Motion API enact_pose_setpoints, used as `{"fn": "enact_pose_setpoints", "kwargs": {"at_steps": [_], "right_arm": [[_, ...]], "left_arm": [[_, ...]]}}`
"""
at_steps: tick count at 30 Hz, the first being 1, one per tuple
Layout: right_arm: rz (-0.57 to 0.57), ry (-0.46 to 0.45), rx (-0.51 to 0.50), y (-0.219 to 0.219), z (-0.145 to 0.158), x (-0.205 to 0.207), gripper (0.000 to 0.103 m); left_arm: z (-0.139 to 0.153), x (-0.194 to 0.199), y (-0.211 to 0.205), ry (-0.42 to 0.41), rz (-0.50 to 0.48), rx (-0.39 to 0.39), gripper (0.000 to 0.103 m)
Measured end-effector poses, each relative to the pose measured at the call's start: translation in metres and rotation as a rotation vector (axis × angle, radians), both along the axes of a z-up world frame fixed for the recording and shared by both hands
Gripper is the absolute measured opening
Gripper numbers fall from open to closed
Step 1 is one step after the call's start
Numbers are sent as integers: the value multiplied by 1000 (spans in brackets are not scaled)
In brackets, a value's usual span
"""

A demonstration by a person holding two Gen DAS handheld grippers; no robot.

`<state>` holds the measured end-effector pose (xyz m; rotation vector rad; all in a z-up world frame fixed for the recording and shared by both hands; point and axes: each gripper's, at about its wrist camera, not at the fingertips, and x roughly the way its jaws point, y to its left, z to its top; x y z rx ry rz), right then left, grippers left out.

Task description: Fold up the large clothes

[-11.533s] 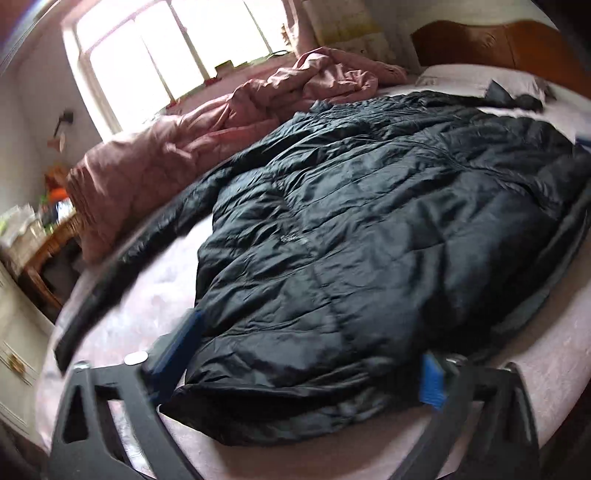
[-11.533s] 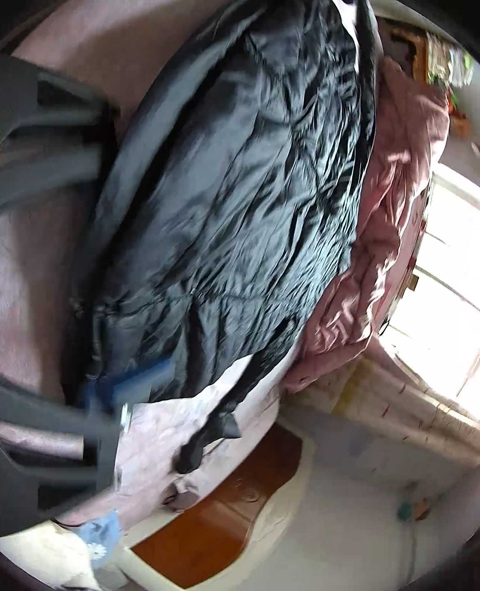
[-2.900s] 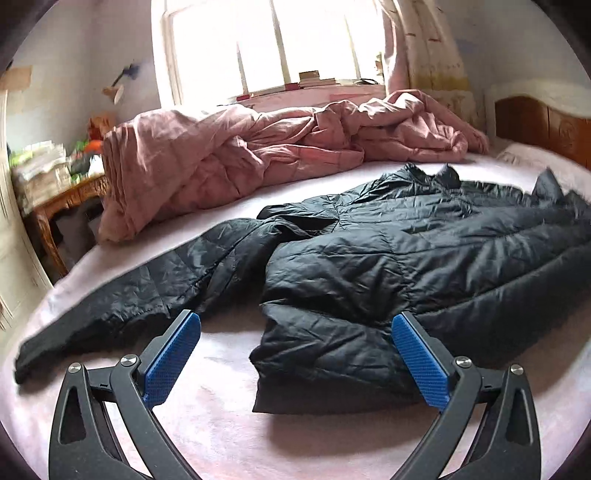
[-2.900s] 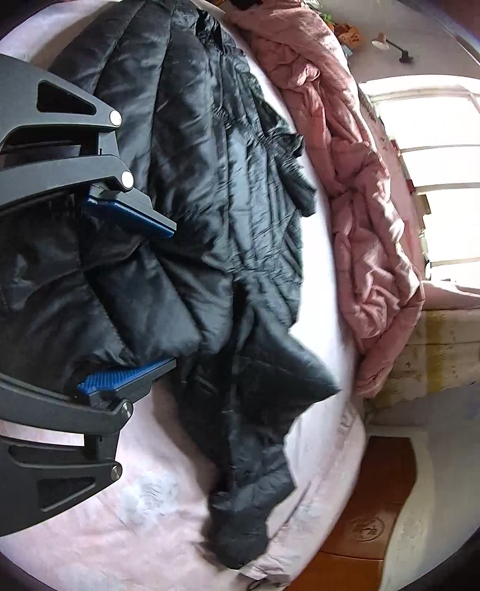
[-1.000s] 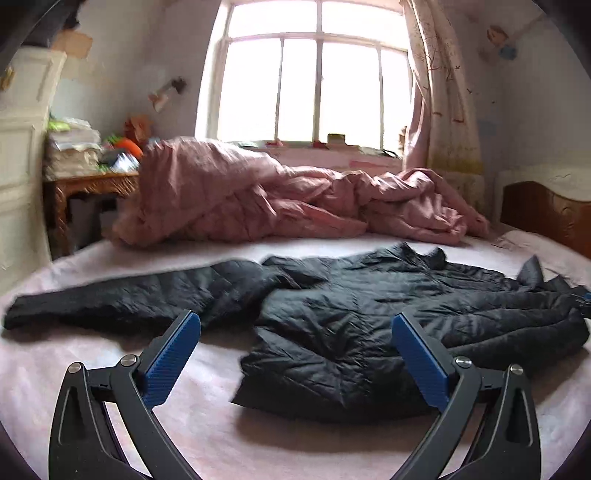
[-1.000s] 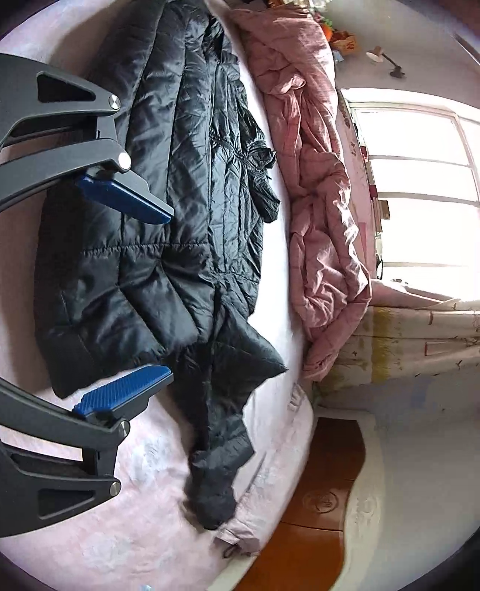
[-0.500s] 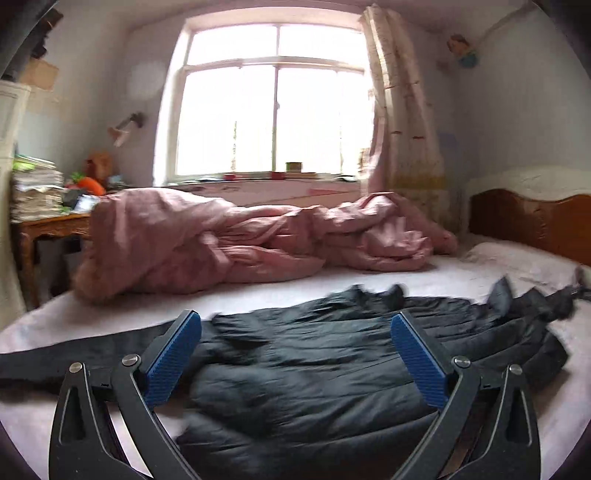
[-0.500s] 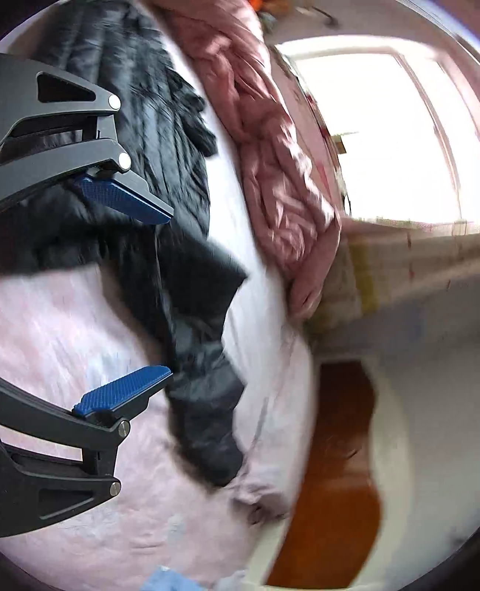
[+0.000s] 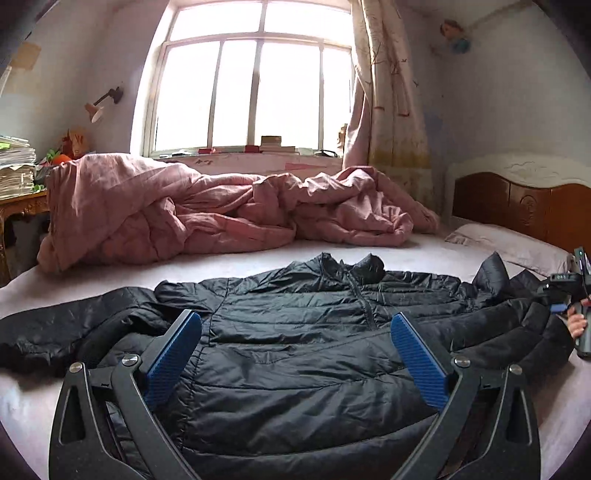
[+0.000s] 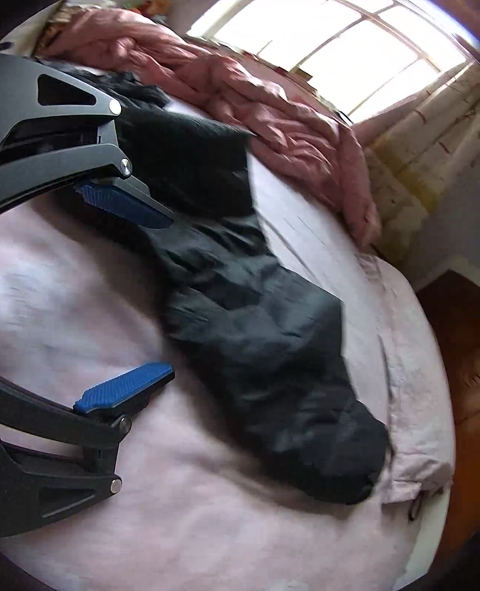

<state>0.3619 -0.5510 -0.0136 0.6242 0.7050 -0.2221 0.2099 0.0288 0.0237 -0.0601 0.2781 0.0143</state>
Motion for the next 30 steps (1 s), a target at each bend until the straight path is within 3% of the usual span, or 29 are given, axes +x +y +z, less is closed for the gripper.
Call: {"fn": "enact_pose_setpoints", "kwargs": {"at_steps": [3,5,7,9,11,12,15,18,21,24,27,30], "right_arm": [[-97,8,4,-14,-7,13,69],[-116,-15,21,-22,-7,17,59],[-146,2,-2,-25,-7,20,23],[-85,-66,-51,-13,7,16,10],[15,-177,-279,29,48,5,9],[53,-213,-318,47,62,1,5],[197,-317,-204,97,97,-9,2],[332,-355,-244,172,117,-23,2],[500,-346,-283,258,110,-40,2],[603,-260,-327,333,80,-54,2],[598,-249,-436,360,60,-60,2],[531,-234,-478,346,59,-52,2]], "left_arm": [[-3,0,-6,5,-3,27,102],[-3,-2,-9,-10,-3,44,102],[-2,-4,-10,-16,-7,50,102],[-2,-3,-8,-12,-4,42,102],[-1,-4,-5,-17,-1,27,102],[0,-5,-4,-21,3,23,102],[0,-7,-5,-35,16,30,102],[1,-12,-7,-56,29,42,102],[2,-16,-6,-77,40,41,102],[1,-14,-4,-69,47,35,102],[2,-17,1,-78,56,14,102],[2,-17,2,-76,54,10,102]]}}
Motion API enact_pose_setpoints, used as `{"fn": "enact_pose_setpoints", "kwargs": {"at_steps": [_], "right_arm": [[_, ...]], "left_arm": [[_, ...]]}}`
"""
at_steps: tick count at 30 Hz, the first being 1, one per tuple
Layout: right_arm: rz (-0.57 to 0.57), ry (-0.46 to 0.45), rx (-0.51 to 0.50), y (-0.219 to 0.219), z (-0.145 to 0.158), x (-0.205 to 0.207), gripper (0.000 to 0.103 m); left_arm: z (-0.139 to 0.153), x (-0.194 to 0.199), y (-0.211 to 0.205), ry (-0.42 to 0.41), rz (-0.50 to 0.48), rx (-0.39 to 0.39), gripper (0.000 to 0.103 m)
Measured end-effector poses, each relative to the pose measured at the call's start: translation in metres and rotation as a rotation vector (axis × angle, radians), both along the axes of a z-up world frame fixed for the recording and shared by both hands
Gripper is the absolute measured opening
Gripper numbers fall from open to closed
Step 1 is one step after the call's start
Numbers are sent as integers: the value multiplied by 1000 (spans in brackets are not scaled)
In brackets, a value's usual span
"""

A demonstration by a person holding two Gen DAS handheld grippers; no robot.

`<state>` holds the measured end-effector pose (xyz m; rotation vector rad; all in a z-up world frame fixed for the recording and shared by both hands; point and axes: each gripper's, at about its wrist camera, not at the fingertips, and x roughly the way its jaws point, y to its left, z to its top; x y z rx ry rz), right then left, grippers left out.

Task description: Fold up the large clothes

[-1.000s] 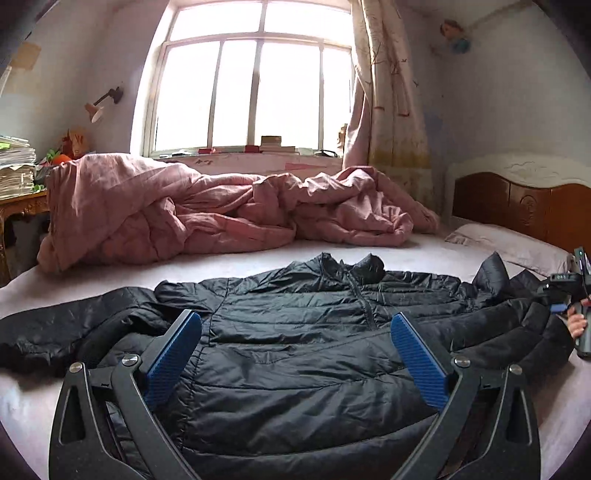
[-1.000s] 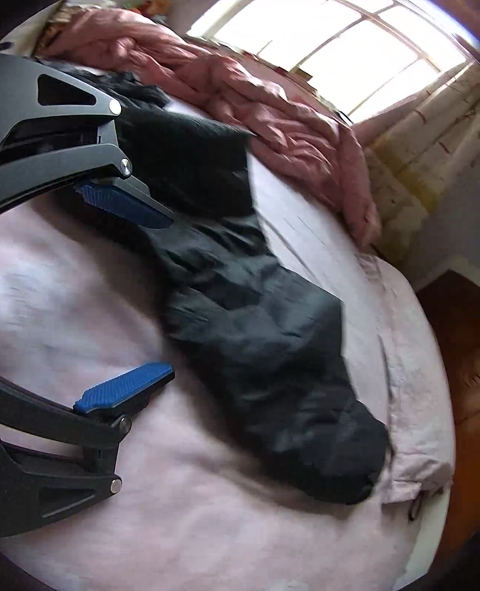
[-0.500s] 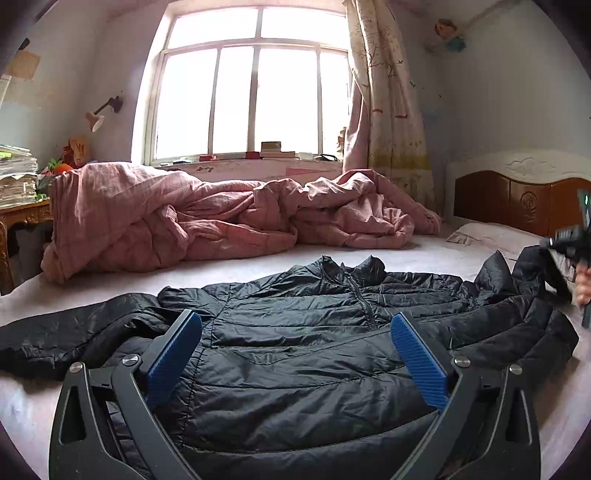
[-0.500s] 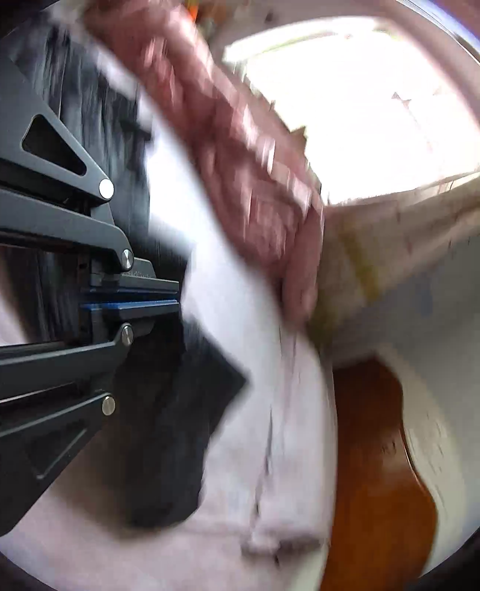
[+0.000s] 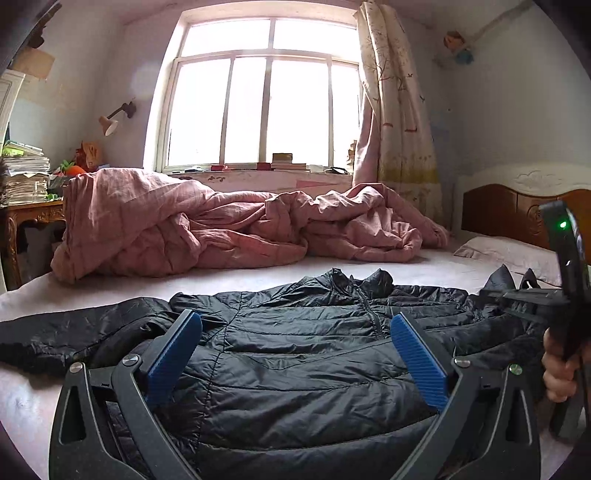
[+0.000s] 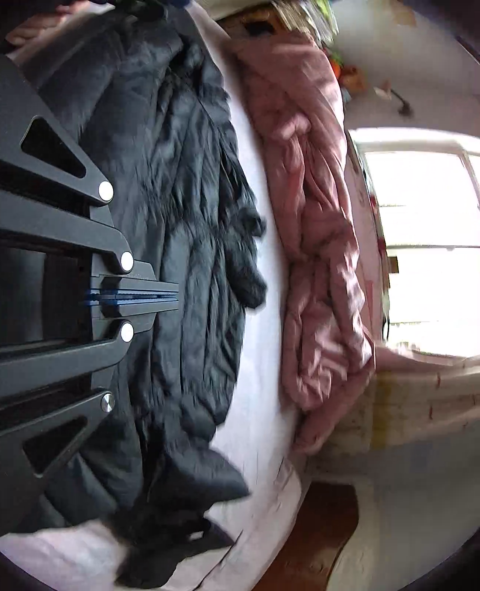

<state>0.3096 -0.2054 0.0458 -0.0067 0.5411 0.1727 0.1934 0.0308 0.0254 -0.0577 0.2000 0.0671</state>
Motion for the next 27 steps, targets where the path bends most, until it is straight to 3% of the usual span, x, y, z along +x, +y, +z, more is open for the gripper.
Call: {"fn": "enact_pose_setpoints", "kwargs": {"at_steps": [6,8,10,12,14,16,19,20,23,27], "right_arm": [[-150,-21,131,-80,15,6,4],[-207,-11,201,-114,17,11,14],[-328,-7,298,-163,10,14,39],[-414,14,350,-200,-1,20,42],[-437,37,459,-243,-13,28,42],[-395,103,685,-294,-33,44,42],[-359,119,960,-336,-61,48,42],[-377,127,995,-342,-67,47,42],[-622,108,1019,-354,-75,17,47],[-704,75,1059,-360,-77,-6,53]], "left_arm": [[1,-3,-4,-15,-1,22,103],[1,-2,-6,-5,-6,27,103],[0,3,-5,16,-13,20,103],[-1,5,-2,27,-12,3,103],[-1,6,1,31,-10,-11,103],[-2,7,2,39,-10,-15,103],[-2,8,2,42,-10,-15,103],[-2,8,2,41,-10,-15,103],[-3,8,1,42,-10,-11,103],[-3,8,1,43,-9,-5,103]]}}
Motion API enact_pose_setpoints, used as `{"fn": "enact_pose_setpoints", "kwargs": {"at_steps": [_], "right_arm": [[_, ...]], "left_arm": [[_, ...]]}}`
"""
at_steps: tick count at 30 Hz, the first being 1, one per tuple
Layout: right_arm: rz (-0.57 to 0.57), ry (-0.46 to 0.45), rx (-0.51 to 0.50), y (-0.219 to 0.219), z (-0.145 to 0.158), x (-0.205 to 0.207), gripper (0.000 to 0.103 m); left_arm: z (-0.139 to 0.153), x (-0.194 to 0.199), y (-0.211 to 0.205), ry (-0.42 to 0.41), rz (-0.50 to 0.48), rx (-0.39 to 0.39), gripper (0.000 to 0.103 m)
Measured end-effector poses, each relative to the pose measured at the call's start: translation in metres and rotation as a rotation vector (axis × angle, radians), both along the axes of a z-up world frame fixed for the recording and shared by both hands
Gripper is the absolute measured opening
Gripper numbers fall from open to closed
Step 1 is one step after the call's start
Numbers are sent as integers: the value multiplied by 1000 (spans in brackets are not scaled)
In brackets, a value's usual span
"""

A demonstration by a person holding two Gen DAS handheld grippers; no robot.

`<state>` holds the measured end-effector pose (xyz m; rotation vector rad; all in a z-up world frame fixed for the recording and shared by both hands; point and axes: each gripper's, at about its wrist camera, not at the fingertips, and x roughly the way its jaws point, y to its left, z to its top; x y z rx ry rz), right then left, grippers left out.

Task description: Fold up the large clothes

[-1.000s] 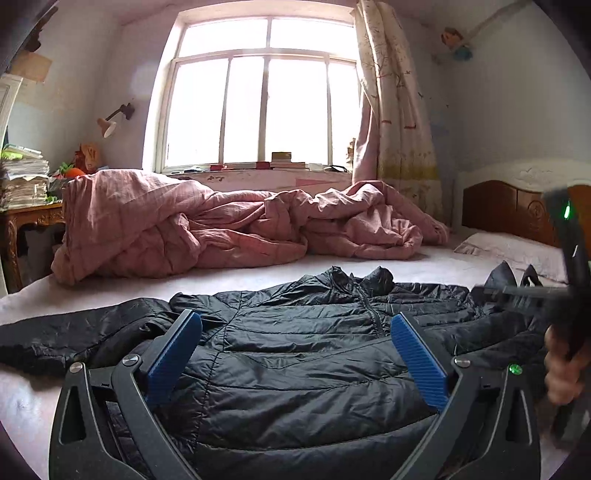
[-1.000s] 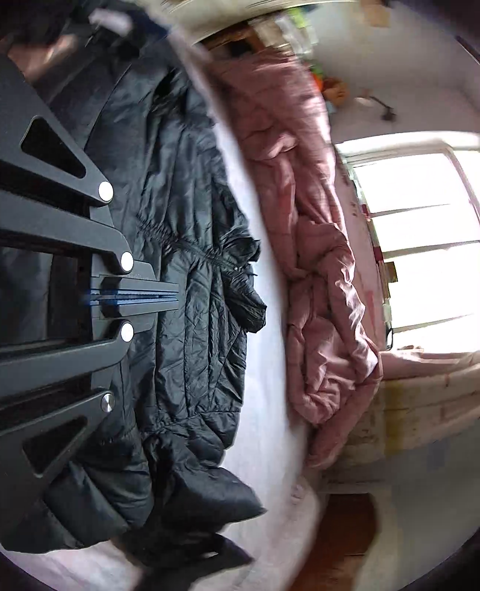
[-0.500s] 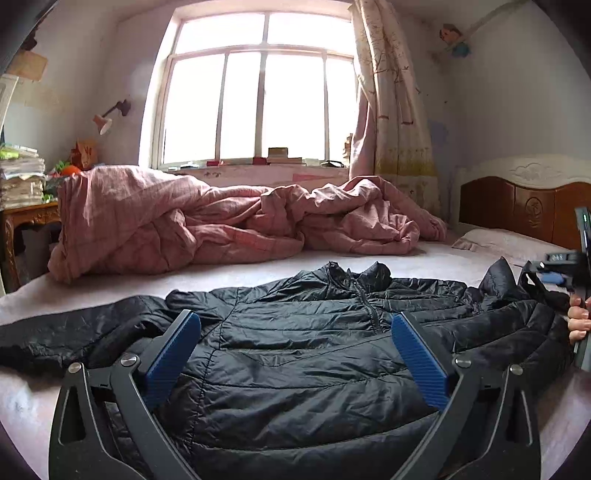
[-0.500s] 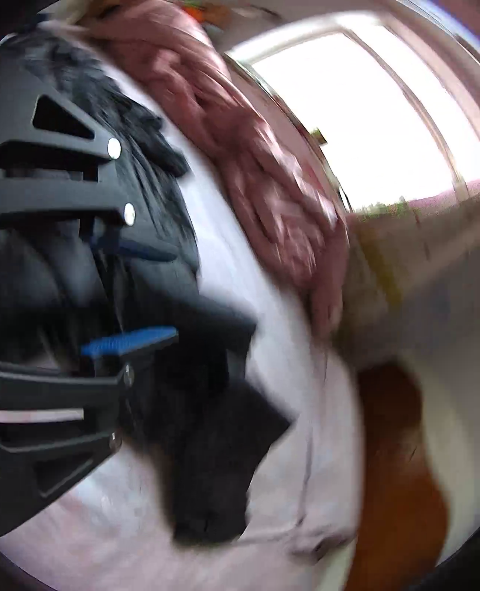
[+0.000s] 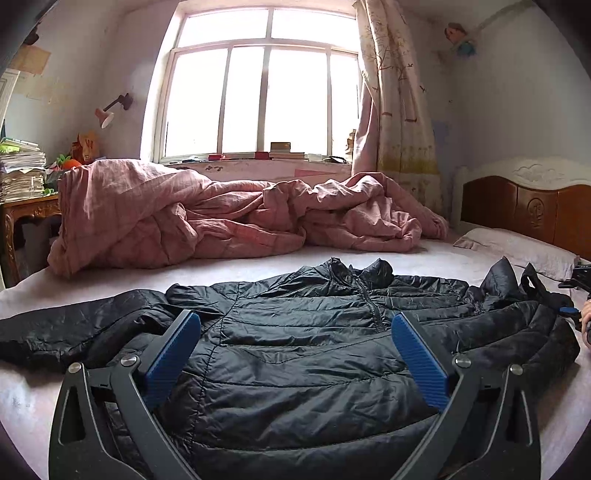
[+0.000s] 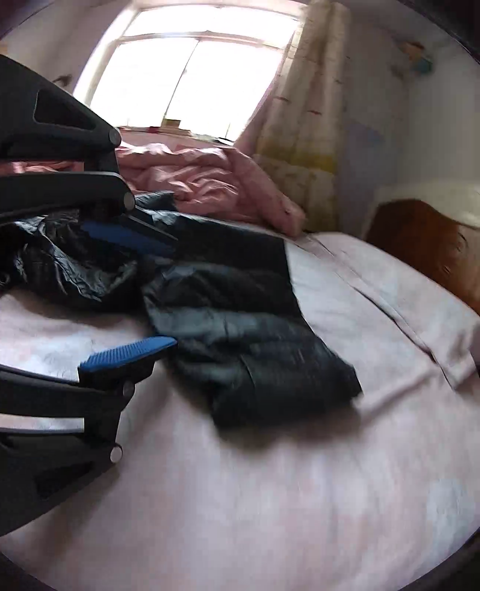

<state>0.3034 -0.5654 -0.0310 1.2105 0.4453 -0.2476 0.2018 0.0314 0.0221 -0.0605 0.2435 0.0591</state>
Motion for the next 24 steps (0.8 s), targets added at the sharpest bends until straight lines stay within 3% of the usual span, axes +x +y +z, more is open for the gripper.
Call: {"fn": "enact_pose_setpoints", "kwargs": {"at_steps": [4,8,11,15,19,21,22,24], "right_arm": [[-20,18,-8,-2,-4,6,53],[-73,48,-122,1,-3,21,53],[-82,80,-190,6,-2,20,46],[-107,191,-276,11,-7,28,4],[-15,63,-205,9,-5,19,1],[26,-16,-224,15,7,13,1],[72,-88,-231,21,18,9,1],[194,-238,-154,28,27,6,1]], "left_arm": [[-1,2,1,11,10,-5,103],[-1,1,4,11,13,-21,103],[-1,1,7,12,15,-26,103],[-1,0,7,10,16,-25,103],[0,-1,6,3,18,-22,102],[1,-1,7,1,17,-20,103],[1,-2,6,2,17,-19,103],[1,-2,6,3,15,-15,103]]}}
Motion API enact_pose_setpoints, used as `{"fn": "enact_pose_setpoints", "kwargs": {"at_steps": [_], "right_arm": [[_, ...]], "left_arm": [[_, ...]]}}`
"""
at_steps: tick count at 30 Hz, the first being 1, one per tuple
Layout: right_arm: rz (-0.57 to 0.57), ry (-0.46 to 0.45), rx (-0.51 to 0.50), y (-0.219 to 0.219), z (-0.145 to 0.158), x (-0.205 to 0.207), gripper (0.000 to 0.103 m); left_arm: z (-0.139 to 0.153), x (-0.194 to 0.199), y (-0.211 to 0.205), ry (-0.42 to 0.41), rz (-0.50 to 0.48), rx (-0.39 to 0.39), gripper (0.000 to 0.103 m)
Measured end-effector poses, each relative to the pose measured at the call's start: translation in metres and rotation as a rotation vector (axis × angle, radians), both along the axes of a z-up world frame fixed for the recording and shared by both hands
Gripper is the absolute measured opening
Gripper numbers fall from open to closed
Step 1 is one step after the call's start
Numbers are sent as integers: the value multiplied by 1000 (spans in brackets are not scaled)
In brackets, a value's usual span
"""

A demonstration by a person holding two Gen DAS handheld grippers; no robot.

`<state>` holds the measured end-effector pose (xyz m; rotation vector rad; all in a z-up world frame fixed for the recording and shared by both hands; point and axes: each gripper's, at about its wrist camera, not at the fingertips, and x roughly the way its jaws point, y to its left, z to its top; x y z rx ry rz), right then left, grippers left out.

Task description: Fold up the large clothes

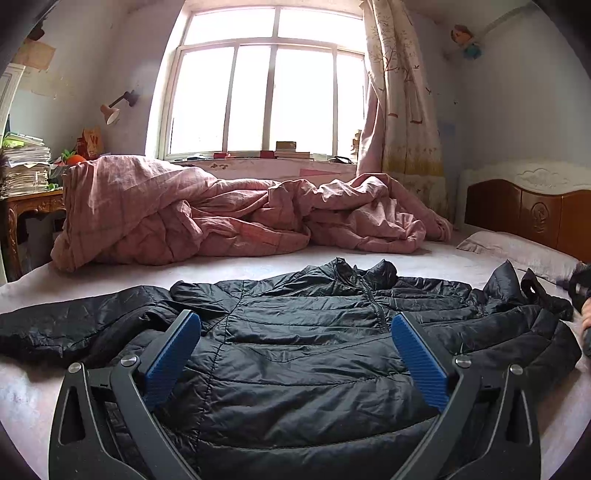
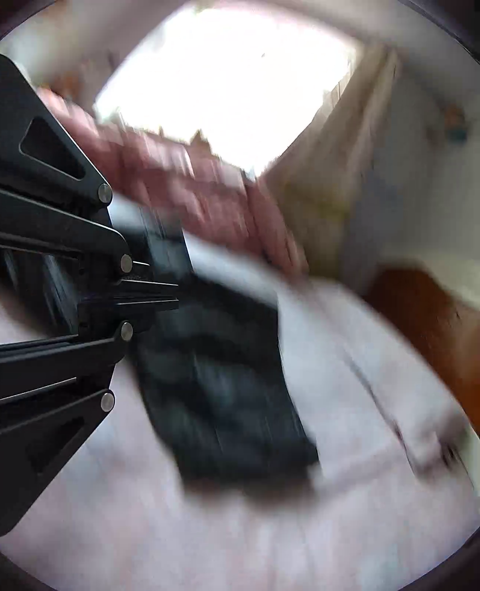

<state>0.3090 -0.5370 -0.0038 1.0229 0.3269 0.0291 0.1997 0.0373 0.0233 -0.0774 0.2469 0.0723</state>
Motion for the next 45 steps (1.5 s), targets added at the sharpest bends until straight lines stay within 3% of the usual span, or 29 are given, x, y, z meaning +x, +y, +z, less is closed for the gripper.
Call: {"fn": "enact_pose_setpoints", "kwargs": {"at_steps": [1,2,5,6,7,9,11,14,18,21,24,26,27,30,31,34,35,37,39,43,45], "right_arm": [[53,-42,23,4,5,-1,1],[32,-9,-30,9,12,-3,1],[-180,225,-270,19,24,-7,3],[-209,295,-308,19,23,-3,13],[-219,360,-317,17,18,1,36],[-215,462,-298,12,8,8,58],[-215,518,-272,8,1,10,57],[-242,528,-223,0,-6,2,58],[-329,565,-276,-12,-8,13,70],[-331,531,-288,-23,-12,23,72],[-369,457,-230,-35,-18,20,72],[-380,471,-252,-36,-18,24,46],[-374,484,-253,-35,-21,27,12],[-286,403,-155,-39,-26,24,9],[-297,367,-183,-34,-18,19,9],[-303,247,-420,5,23,9,9],[-280,206,-452,17,32,7,9],[-108,38,-455,54,55,-2,9],[-3,-54,-479,86,71,-8,9],[188,-118,-642,172,94,-10,9],[297,-129,-650,207,94,-8,9]], "left_arm": [[0,0,0,0,0,0,103],[0,0,0,0,0,1,103],[0,0,-2,3,-2,6,103],[0,1,-2,3,-2,8,103],[0,1,-3,3,-3,9,103],[0,1,-3,2,-3,11,103],[0,-1,-3,-12,-2,7,103],[1,-2,-2,-21,-1,2,103],[0,2,-1,-3,-2,0,103],[1,1,-2,-6,-3,4,103],[1,-1,-4,-17,-6,13,103],[1,-2,-5,-21,-6,20,103],[1,-3,-6,-24,-5,23,103],[2,-5,-6,-33,-6,28,103],[2,-6,-7,-34,-6,29,103],[2,-6,-9,-35,-5,37,103],[2,-6,-10,-34,-5,41,103],[2,-6,-11,-32,-5,47,103],[2,-6,-12,-32,-4,53,103],[1,-6,-14,-31,0,61,103],[1,-6,-14,-31,1,62,103]]}}
